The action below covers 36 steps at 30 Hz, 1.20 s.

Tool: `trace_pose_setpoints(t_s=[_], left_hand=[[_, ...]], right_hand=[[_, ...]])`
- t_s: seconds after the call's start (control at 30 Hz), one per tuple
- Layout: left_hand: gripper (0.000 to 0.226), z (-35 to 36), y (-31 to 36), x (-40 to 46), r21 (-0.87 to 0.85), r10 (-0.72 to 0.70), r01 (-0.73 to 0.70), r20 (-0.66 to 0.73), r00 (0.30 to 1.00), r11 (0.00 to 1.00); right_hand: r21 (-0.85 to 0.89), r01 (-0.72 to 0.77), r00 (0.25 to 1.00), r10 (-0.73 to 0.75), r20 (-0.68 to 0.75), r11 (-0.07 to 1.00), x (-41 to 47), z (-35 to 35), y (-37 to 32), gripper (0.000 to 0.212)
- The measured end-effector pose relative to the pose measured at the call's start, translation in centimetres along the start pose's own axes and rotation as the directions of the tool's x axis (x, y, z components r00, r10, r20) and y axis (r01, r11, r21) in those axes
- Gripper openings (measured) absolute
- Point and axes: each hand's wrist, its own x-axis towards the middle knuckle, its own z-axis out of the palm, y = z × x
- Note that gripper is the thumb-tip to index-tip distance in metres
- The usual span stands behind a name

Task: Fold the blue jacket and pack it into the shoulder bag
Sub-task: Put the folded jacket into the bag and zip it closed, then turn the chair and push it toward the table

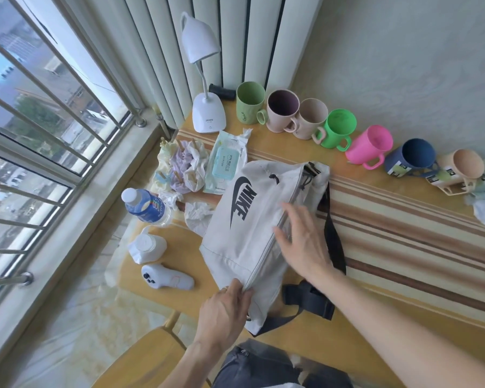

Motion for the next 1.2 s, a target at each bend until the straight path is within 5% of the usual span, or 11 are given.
trace_pose_setpoints(t_s=[0.17,0.63,0.83,1.2], left_hand=[[0.037,0.1,0.0,-1.9,-0.063,-0.034,0.037,0.046,0.998,0.997],[0.032,5.6,0.9,-19.4,-0.1,-0.093,0.083,-0.108,0.99,0.992],[0.033,8.3,2.1,-29.4,-0.121,-0.08,0.056,-0.202,0.976,0.991],[0.033,7.0,-3.6,-48.2,-0.014,-0.212,0.218,-0.298,0.931,0.976]], right_hand=[[-0.167,0.014,0.963,0.032,0.269,0.986,-8.1,4.3,-1.0,0.057],[-0.002,0.16,0.986,-0.159,0.039,0.987,-30.1,-1.5,2.5,0.052],[-0.006,0.117,0.987,-0.117,-0.113,0.993,-40.8,-4.3,5.6,0.05],[0.176,0.166,0.986,-0.166,-0.014,0.97,-54.8,1.9,-0.5,0.046]])
